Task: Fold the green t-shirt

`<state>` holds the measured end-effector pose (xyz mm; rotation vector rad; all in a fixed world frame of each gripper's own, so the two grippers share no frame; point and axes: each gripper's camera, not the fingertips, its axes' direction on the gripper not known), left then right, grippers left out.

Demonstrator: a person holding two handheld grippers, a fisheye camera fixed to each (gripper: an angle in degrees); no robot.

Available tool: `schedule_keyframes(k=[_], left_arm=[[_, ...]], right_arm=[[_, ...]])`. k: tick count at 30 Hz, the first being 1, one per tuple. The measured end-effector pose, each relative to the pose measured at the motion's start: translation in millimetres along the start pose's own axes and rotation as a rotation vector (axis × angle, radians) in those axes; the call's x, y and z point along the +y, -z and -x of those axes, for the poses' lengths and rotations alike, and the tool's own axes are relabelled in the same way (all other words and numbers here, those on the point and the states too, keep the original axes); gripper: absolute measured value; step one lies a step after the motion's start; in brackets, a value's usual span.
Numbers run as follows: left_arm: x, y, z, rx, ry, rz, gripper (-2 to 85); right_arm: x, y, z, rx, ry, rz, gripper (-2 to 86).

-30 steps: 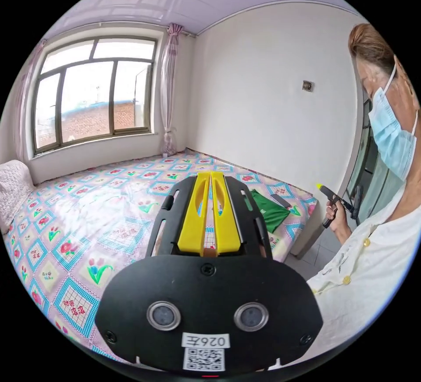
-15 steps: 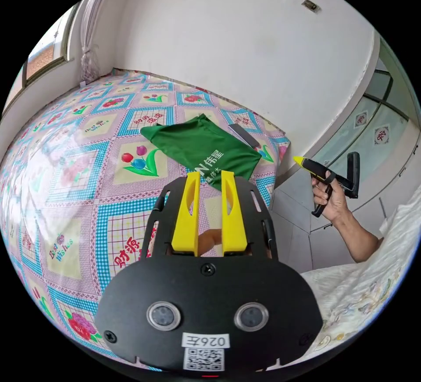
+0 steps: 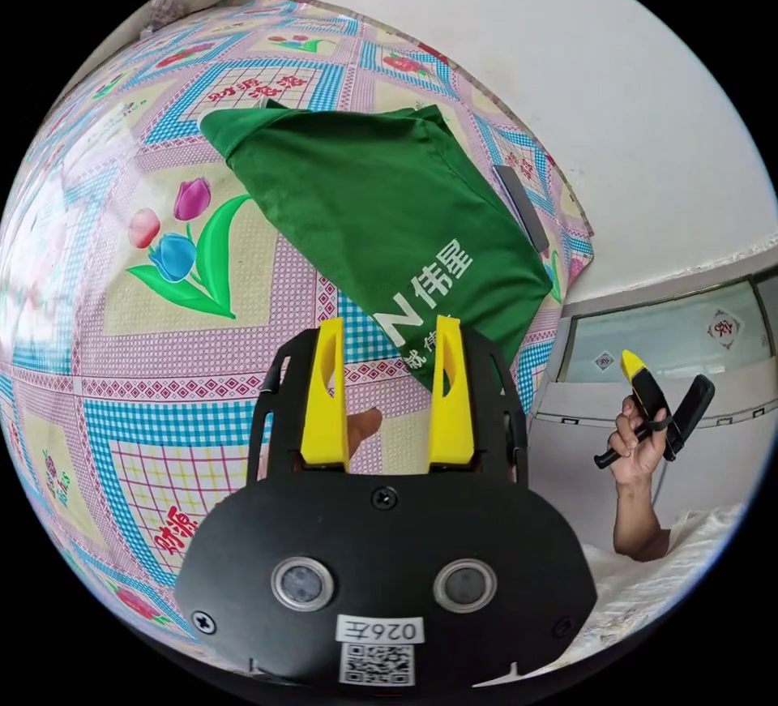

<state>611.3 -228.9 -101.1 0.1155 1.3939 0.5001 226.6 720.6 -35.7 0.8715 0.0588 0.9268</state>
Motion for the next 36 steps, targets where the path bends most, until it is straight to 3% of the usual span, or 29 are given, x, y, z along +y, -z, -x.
schedule_keyframes(k=[8,14,23,30,36], left_arm=[[6.0,-18.0,-14.3,-0.12,0.001,0.067,5.7],[55.4,22.6,6.4,-0.111,0.028,0.023,2.3],[242.1,164.9,141.0,-0.18,0.255,-0.043,1.9],[403.9,276.1,261.4,-0.305,0.46,-0.039,3.7],[517.1,372.8,318.9,-0.178,0.527,-0.186,7.4]], right_arm=[[-1.3,-2.8,-9.7,0.004,-0.005,0.022,-1.0],[4.2,-10.1,-10.7,-0.022,-0.006,0.051,-0.9],[26.1,-38.2,42.3,-0.09,0.064,0.095,-0.9],[67.4,-97.3,141.7,-0.186,0.243,0.214,-1.0],[105.1,-148.2,224.1,-0.254,0.354,0.302,-0.3]])
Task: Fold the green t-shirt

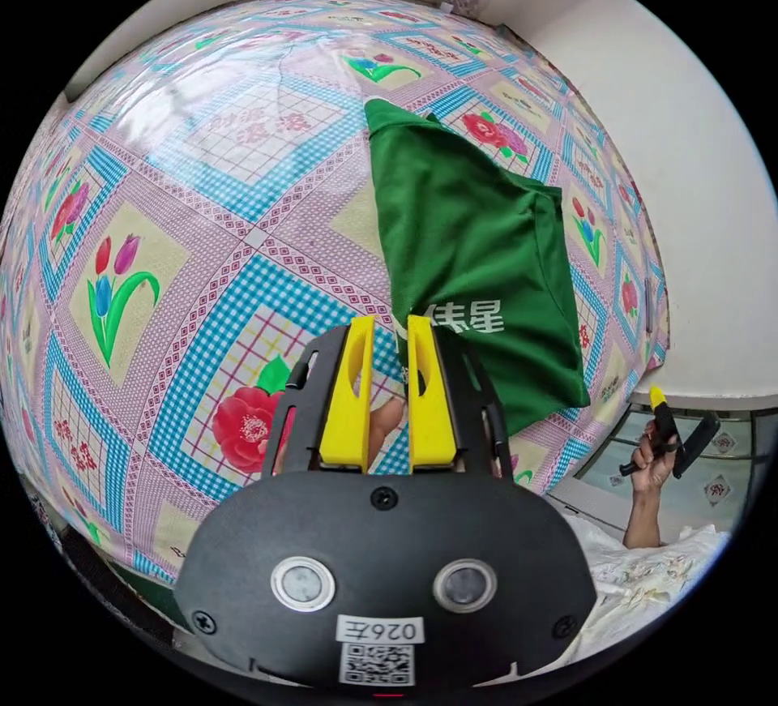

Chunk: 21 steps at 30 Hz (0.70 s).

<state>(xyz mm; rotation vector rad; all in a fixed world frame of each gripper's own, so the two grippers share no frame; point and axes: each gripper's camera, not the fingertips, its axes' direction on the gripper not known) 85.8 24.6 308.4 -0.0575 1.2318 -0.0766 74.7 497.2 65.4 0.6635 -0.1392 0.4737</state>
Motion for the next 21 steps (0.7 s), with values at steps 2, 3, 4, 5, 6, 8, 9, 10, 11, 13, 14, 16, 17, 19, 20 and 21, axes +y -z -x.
schedule_keyframes(k=[2,3,4,5,6,8,9,10,11,13,14,16,17,19,20,21], left_arm=[[24.6,31.4,18.2,0.031,-0.013,-0.045,7.7],[42.3,51.3,27.5,0.052,-0.024,-0.068,8.0],[61.7,71.8,35.5,0.082,-0.034,-0.099,8.2],[71.5,81.9,38.9,0.094,-0.037,-0.115,8.2],[91.0,101.5,44.3,0.118,-0.043,-0.148,8.2],[117.8,126.9,47.4,0.145,-0.062,-0.192,8.0],[131.9,140.2,45.9,0.154,-0.082,-0.205,7.8],[142.6,151.1,41.6,0.156,-0.106,-0.214,7.7],[146.6,155.9,38.3,0.156,-0.122,-0.215,7.6],[154.3,171.4,19.7,0.165,-0.184,-0.213,7.6],[155.0,174.7,13.7,0.168,-0.203,-0.213,7.6],[152.9,184.7,-11.7,0.173,-0.276,-0.2,7.6],[151.5,186.7,-17.9,0.176,-0.294,-0.193,7.6],[145.4,194.0,-36.8,0.202,-0.346,-0.166,7.7],[143.8,195.7,-40.3,0.211,-0.354,-0.159,7.8],[140.4,198.8,-45.7,0.224,-0.362,-0.146,7.9]], right_arm=[[-1.4,-21.9,18.7,0.016,0.028,0.033,1.2],[-2.1,-36.9,29.5,0.034,0.043,0.065,2.5],[-1.9,-50.9,39.1,0.068,0.048,0.085,4.0],[-1.3,-57.4,43.7,0.087,0.056,0.092,4.1],[0.5,-68.9,52.2,0.124,0.073,0.099,4.3],[3.5,-83.6,61.5,0.177,0.085,0.101,4.9],[5.4,-92.8,66.0,0.202,0.093,0.105,5.3],[7.3,-101.4,69.0,0.218,0.098,0.115,5.6],[8.2,-105.3,69.9,0.226,0.096,0.119,5.7],[12.3,-116.7,70.7,0.238,0.081,0.128,5.9],[13.3,-118.9,70.4,0.243,0.076,0.128,5.9],[16.5,-126.6,67.1,0.271,0.057,0.13,6.1],[17.0,-128.0,65.6,0.277,0.05,0.128,6.2],[17.5,-133.0,57.8,0.293,0.017,0.119,6.3],[17.1,-134.4,55.6,0.291,0.009,0.119,6.3],[15.8,-137.3,51.2,0.281,-0.007,0.125,6.2]])
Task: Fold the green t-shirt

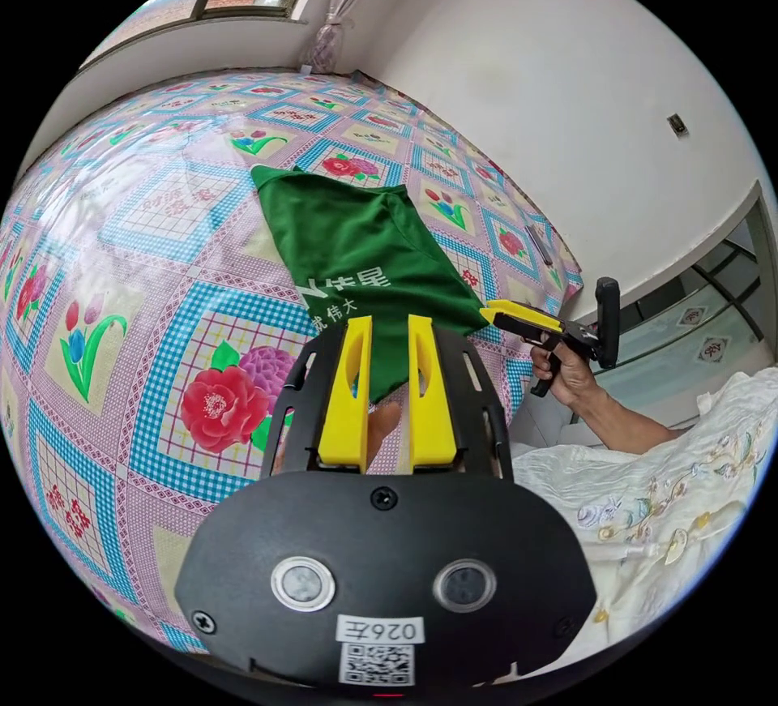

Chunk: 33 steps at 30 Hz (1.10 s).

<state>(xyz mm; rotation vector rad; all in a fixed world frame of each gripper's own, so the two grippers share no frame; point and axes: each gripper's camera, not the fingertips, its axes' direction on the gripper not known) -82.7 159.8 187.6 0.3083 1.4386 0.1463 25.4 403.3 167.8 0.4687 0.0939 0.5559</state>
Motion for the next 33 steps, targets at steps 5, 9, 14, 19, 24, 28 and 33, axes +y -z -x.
schedule_keyframes(k=[5,9,14,19,24,28,33], left_arm=[[-19.7,9.4,-6.7,0.034,0.004,0.018,10.3],[-39.7,15.5,-10.5,0.072,-0.014,0.058,13.7],[-65.9,24.0,-9.7,0.107,0.003,0.061,13.6],[-107.0,22.9,-1.0,0.16,0.022,0.076,13.4],[-153.8,6.5,2.5,0.166,0.022,0.125,12.8],[-193.0,-16.9,2.2,0.206,0.027,0.176,13.5],[-225.1,-40.2,26.2,0.345,0.109,0.231,11.1]], right_arm=[[-6.9,-8.8,-8.7,-0.003,0.007,-0.009,6.1],[-15.5,-19.9,-21.0,-0.001,0.007,0.003,6.2],[-28.1,-40.8,-35.4,0.021,0.014,0.074,4.2],[-38.0,-45.0,-65.4,-0.098,-0.071,0.099,-1.0],[-42.5,-41.8,-88.9,-0.19,-0.101,0.085,-1.5],[-44.0,-37.1,-96.2,-0.391,-0.094,0.051,-1.4],[-44.8,-36.9,-74.0,-0.568,0.001,0.069,-1.0]])
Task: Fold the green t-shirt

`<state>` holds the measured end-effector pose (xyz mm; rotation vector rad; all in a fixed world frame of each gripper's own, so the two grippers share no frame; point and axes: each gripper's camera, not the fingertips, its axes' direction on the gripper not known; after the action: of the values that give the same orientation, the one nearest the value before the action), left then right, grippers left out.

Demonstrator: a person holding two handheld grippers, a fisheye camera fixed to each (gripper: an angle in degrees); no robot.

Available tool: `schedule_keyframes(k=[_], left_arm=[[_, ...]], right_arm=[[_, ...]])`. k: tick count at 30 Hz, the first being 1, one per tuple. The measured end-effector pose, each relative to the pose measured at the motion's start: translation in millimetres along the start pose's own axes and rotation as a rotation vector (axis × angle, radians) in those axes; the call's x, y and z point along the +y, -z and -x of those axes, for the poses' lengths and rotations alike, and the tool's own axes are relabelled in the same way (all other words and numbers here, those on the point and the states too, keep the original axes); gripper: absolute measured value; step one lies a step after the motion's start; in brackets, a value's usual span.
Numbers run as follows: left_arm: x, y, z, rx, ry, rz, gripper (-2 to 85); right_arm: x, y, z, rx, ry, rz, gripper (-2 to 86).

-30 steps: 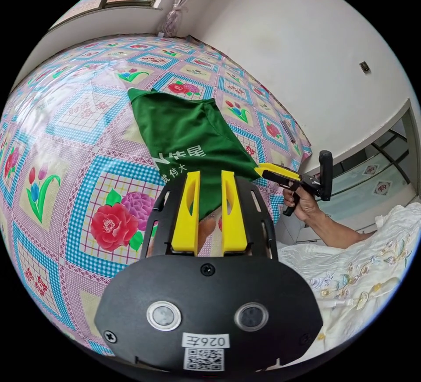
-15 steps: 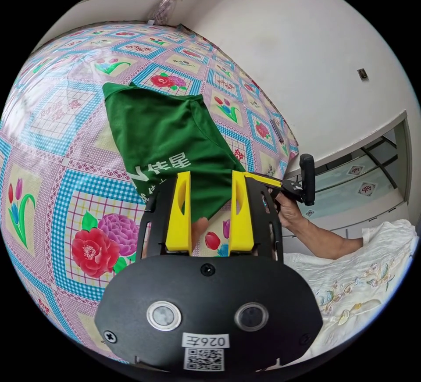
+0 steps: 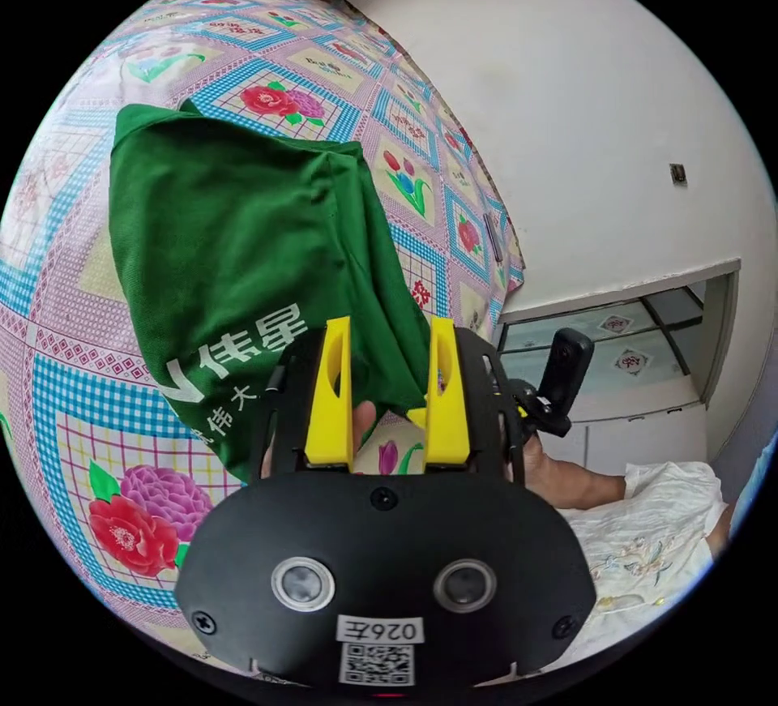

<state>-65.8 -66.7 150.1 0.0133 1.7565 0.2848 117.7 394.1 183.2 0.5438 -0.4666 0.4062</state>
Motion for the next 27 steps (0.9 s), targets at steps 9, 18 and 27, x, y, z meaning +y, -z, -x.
schedule_keyframes(k=[9,18,27], left_arm=[[15.7,76.3,58.0,-0.109,0.09,-0.052,-0.5],[122.6,217.3,171.0,-0.295,0.563,-0.385,-0.5],[185.7,288.5,222.0,-0.252,0.867,-0.836,5.6]], right_arm=[[0.9,-25.0,25.5,-0.085,0.204,0.167,-0.9],[6.6,-47.1,35.7,-0.179,0.274,0.266,0.3],[-57.4,-26.2,3.6,0.097,0.264,0.08,1.6]])
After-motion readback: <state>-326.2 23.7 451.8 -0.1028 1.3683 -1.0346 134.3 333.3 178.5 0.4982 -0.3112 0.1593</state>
